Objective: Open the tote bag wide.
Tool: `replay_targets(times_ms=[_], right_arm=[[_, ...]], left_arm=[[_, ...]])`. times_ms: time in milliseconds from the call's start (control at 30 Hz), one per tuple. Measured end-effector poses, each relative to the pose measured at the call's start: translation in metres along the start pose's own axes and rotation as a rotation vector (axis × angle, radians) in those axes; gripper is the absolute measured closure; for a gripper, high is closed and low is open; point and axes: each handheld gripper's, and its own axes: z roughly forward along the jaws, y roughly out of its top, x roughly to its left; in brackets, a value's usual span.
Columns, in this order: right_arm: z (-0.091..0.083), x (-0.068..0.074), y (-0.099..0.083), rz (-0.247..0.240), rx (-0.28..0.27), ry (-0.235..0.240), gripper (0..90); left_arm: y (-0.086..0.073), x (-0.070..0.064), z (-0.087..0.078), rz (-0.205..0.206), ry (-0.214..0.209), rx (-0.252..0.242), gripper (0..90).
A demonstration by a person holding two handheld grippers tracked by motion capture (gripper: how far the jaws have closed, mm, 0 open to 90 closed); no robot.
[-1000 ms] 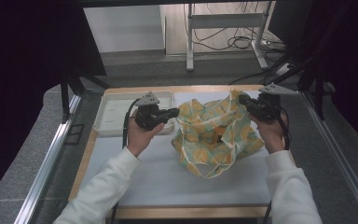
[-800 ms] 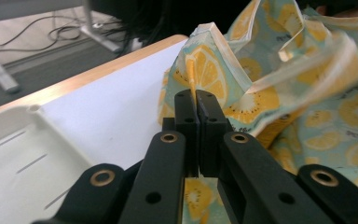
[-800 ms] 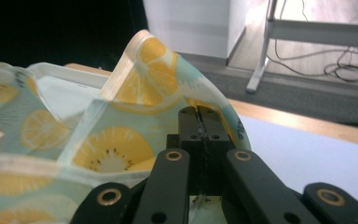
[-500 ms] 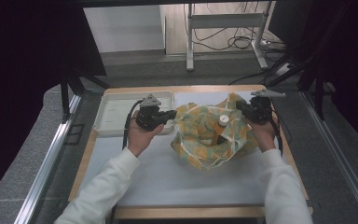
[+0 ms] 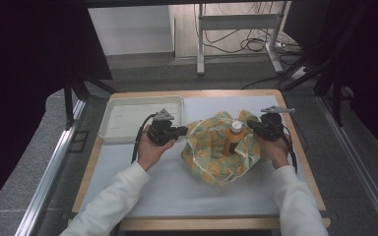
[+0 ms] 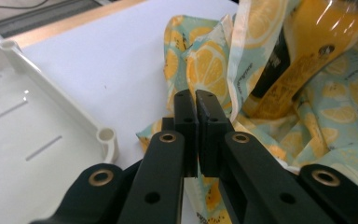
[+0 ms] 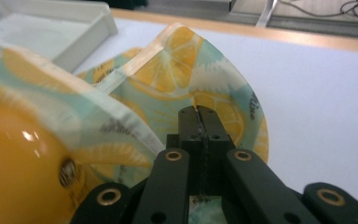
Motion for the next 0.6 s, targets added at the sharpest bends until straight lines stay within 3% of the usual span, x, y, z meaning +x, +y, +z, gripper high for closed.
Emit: replay_targets(times_ms=[600], right_arm=[[0.006, -0.007, -0.029, 0.029, 0.041, 0.001, 89.2]], left_arm=[[-0.017, -0.009, 0.015, 0.004, -0.025, 0.046, 88.5]])
